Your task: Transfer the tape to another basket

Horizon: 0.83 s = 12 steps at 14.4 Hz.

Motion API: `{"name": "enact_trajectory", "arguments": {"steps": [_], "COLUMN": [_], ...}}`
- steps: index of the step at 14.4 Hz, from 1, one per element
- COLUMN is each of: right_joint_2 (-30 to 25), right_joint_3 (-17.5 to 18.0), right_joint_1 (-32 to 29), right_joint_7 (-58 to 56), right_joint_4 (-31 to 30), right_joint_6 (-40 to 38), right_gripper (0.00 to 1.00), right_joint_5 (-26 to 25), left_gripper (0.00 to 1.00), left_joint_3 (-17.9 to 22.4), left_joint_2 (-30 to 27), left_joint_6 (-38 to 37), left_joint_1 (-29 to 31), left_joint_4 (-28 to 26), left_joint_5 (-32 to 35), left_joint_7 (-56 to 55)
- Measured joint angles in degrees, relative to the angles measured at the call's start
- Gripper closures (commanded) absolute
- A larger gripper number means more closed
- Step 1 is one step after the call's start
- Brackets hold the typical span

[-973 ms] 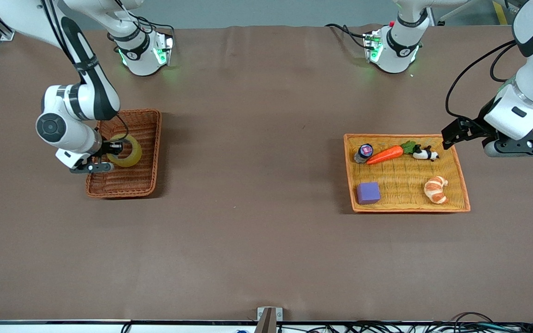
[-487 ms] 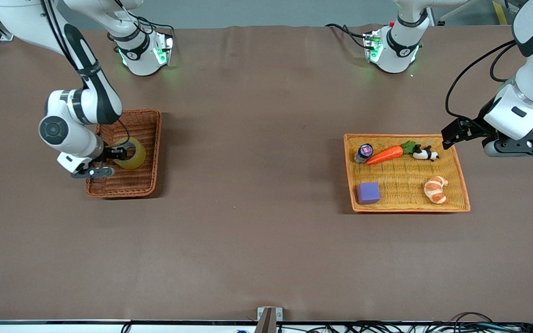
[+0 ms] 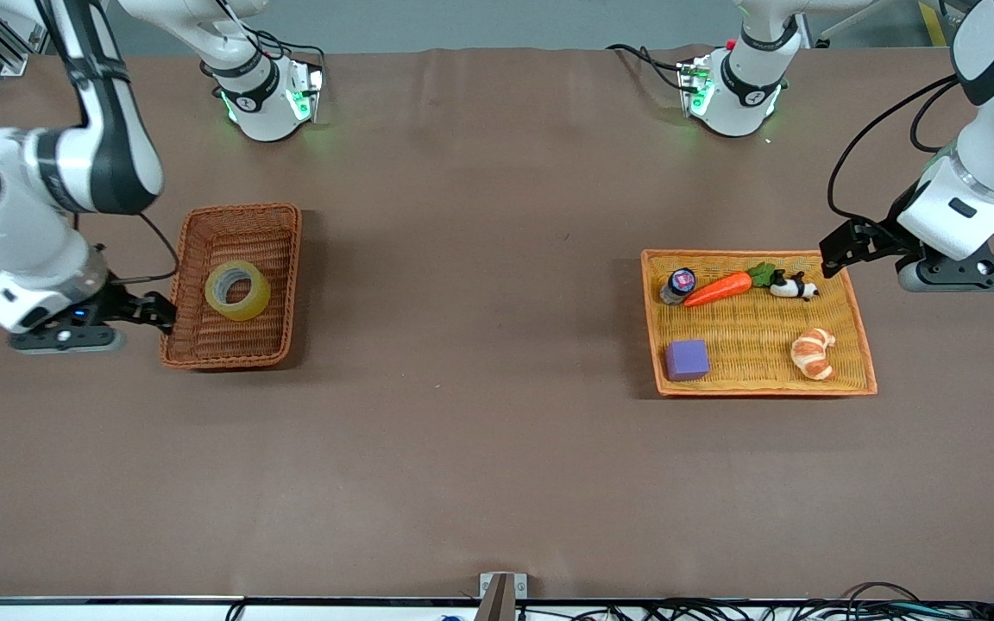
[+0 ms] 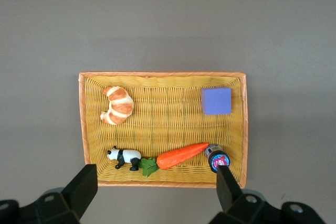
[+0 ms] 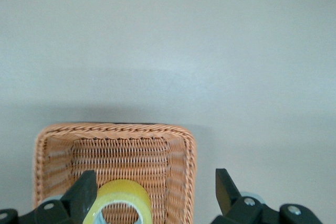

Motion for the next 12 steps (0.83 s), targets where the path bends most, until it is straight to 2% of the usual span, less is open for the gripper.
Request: {"name": "enact_trajectory", "arguments": {"steps": [3, 7, 9, 12], "right_joint_2": [-0.41, -0.61, -0.62, -0.61], "right_joint_3": [0.09, 0.02, 0.02, 0.22], "right_joint_1": [0.00, -1.02, -1.33, -1.41], "right_joint_7": [0.01, 0.11, 0.10, 0.10], "right_joint_4": [13.19, 26.20, 29.35, 30.21], "right_joint_6": [-17.02, -31.58, -34.49, -34.47], "right_gripper": [0.00, 0.00, 0.00, 0.00], "right_joint_5": [4.59, 5.48, 5.53, 5.53], "left_gripper": [0.00, 0.00, 0.00, 0.00], "left_joint_3": [0.00, 0.00, 0.00, 0.00], "left_joint_2": [0.00, 0.00, 0.00, -0.03], "left_joint_6": [0.00, -0.11, -0.39, -0.48], "left_joint_1": [0.00, 0.01, -0.01, -0.01], "left_joint_4": [0.02, 0.02, 0.00, -0.01], "left_joint_5": [0.00, 0.00, 0.00, -0.12], "left_joint_7": [-0.04, -0.06, -0.06, -0.06]}}
